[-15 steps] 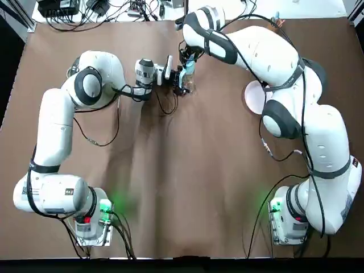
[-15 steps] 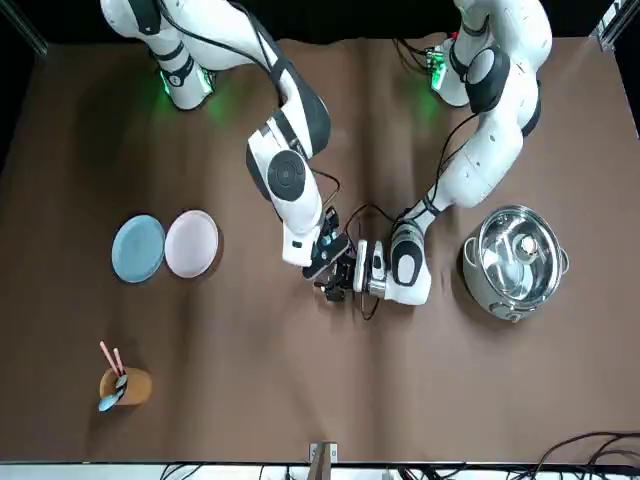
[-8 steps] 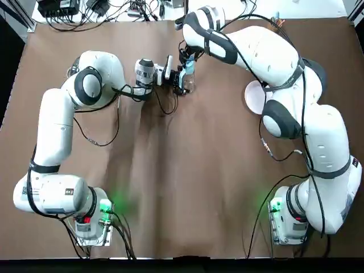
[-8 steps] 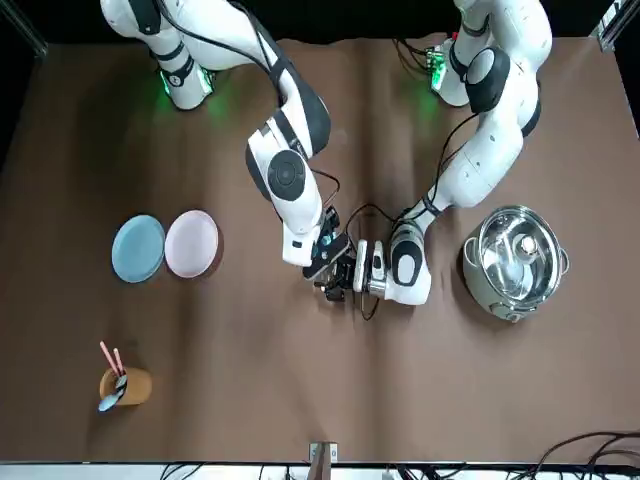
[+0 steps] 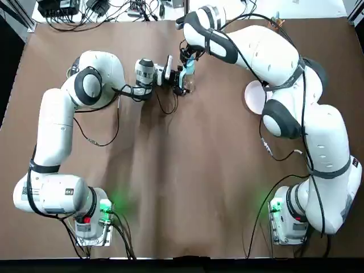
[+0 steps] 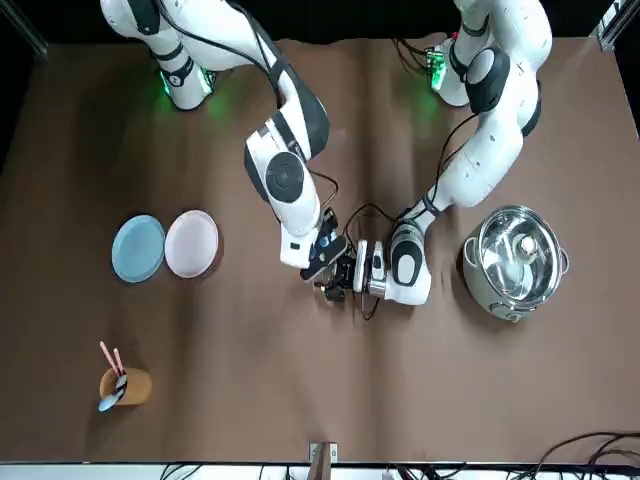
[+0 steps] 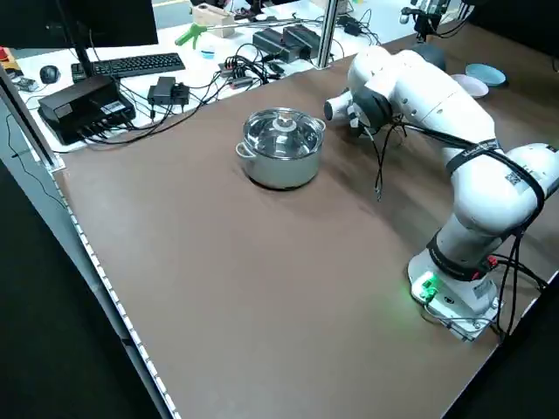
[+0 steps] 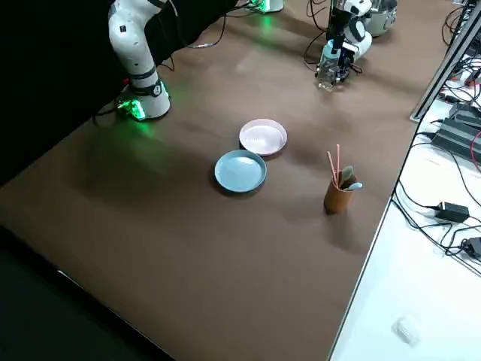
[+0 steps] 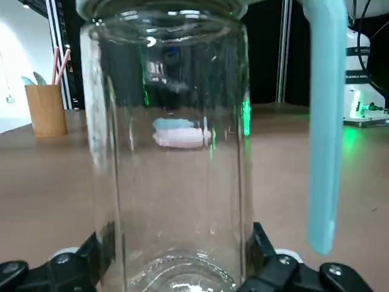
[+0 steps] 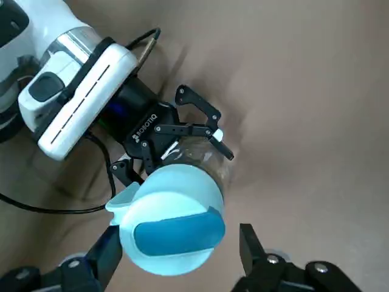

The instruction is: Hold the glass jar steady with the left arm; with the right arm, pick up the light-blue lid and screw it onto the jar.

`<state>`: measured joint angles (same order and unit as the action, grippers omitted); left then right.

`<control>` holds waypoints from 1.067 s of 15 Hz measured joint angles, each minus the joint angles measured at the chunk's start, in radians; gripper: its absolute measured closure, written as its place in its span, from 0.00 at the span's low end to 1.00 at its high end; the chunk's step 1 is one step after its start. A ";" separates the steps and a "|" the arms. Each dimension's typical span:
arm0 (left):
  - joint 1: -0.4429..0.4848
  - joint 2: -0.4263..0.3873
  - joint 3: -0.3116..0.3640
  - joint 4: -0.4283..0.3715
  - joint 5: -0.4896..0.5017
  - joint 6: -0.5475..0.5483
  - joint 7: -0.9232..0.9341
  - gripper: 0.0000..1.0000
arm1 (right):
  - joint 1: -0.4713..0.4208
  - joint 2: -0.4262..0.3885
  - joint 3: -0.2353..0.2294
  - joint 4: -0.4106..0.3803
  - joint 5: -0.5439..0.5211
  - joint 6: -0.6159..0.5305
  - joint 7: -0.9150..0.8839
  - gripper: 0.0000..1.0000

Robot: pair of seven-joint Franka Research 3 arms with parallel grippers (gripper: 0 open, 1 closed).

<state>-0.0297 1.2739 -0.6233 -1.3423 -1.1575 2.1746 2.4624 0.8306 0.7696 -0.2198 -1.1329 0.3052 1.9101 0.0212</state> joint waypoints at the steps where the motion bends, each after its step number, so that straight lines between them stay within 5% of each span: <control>1: 0.000 0.000 0.000 0.000 0.000 0.000 -0.002 0.07 | 0.001 0.000 0.001 0.001 -0.014 0.000 -0.007 0.14; 16: 0.000 0.000 -0.001 0.001 0.000 0.000 -0.004 0.07 | 0.019 0.000 0.005 0.005 -0.072 0.000 -0.027 0.02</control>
<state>-0.0301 1.2739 -0.6239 -1.3417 -1.1575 2.1746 2.4579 0.8498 0.7701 -0.2144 -1.1279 0.2337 1.9106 -0.0058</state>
